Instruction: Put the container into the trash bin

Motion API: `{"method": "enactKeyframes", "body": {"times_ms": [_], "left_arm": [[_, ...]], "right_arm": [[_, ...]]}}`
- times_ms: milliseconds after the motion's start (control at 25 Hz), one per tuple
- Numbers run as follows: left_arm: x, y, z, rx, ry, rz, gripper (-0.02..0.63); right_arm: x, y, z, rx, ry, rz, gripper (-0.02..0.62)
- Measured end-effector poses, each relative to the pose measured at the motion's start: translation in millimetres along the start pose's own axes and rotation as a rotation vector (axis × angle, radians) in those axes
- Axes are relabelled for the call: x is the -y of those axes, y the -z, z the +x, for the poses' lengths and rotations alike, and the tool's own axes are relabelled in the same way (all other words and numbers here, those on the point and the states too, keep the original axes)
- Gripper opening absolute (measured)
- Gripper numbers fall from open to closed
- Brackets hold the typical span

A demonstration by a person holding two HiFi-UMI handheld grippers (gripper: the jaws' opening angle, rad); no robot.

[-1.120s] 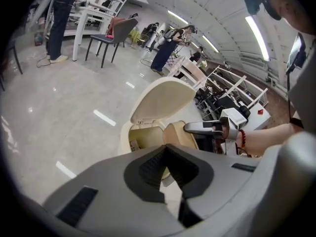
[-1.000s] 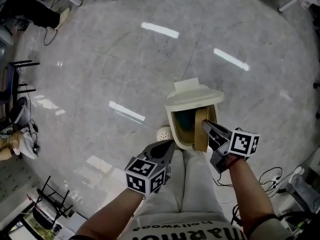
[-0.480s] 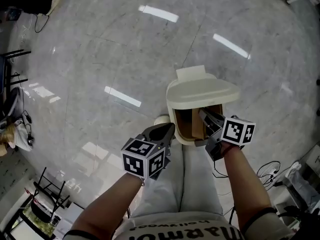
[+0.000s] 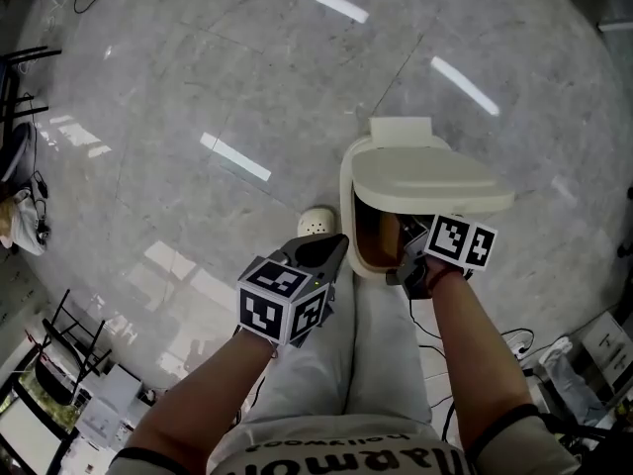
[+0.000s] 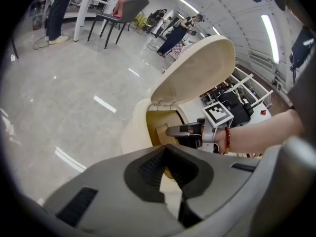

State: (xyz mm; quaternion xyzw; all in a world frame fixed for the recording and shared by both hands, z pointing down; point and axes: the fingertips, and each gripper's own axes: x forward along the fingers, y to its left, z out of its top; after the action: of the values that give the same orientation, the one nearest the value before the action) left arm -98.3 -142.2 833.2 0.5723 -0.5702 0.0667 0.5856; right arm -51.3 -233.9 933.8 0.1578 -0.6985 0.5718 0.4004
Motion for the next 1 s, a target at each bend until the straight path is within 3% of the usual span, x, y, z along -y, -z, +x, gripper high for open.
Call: {"method": "enactKeyframes", "body": {"times_ms": [240,560,840,1000], "left_arm": [[-3.6,16.0,-5.5,0.002,0.019,-0.020,0.005],[-19.2,21.6,-4.6,0.019,0.006,-0.045,0.005],[-27.2,27.5,-10.4,0.031,-0.011,-0.049,0.005],[-29.4,30.6,-9.4,0.032,-0.017,-0.047,0.005]], "right_arm": [[14.2,3.6,9.7,-0.031,0.093,-0.008,0.018],[20.0,-2.6,21.8,-0.009,0.123,-0.090,0.018],[28.2,16.4,23.0,-0.050,0.133,-0.016,0.018],[27.7,16.9,25.4,-0.037,0.117,-0.032,0.018]]}}
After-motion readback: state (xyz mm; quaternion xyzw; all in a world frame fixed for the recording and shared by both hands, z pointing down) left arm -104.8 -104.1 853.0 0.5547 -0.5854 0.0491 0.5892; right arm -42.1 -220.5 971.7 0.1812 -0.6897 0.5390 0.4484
